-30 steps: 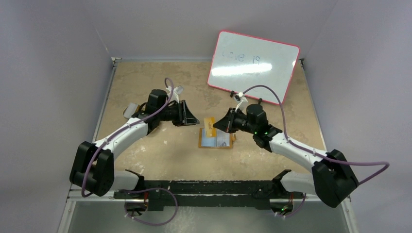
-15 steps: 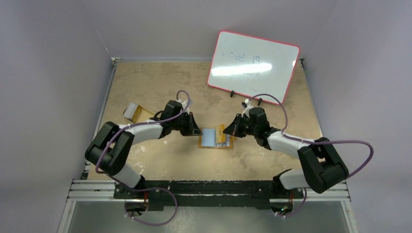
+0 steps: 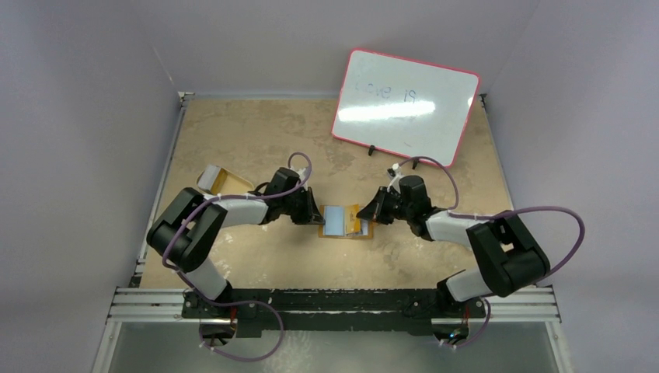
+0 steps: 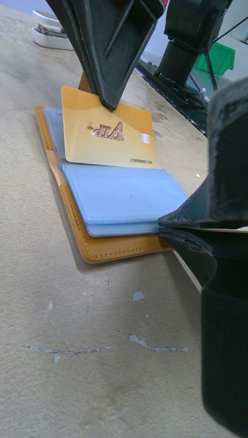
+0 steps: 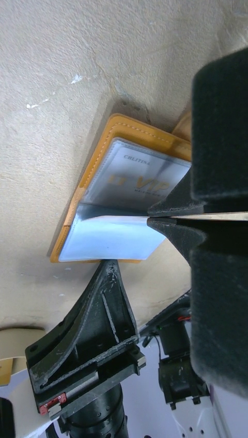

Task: Put the credit cards into the card holder
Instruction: Insert the credit card into the card holder.

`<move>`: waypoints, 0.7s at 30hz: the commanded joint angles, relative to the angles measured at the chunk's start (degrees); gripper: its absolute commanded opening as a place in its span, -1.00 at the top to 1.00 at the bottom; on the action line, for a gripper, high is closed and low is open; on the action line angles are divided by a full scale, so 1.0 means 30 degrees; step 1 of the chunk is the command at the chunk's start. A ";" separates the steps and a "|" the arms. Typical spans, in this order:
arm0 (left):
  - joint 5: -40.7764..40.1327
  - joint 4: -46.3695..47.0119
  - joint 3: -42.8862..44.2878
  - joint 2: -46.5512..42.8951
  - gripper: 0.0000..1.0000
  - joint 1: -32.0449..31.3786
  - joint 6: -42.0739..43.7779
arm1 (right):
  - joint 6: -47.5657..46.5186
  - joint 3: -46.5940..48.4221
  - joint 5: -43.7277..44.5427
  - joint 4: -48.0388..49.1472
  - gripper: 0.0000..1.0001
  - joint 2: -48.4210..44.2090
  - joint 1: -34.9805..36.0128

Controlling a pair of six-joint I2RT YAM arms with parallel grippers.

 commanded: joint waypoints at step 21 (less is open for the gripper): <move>-0.2458 -0.0233 -0.1415 -0.0827 1.00 -0.0939 -0.0053 | 0.1002 -0.1371 0.0579 0.1740 1.00 0.0010 -0.0178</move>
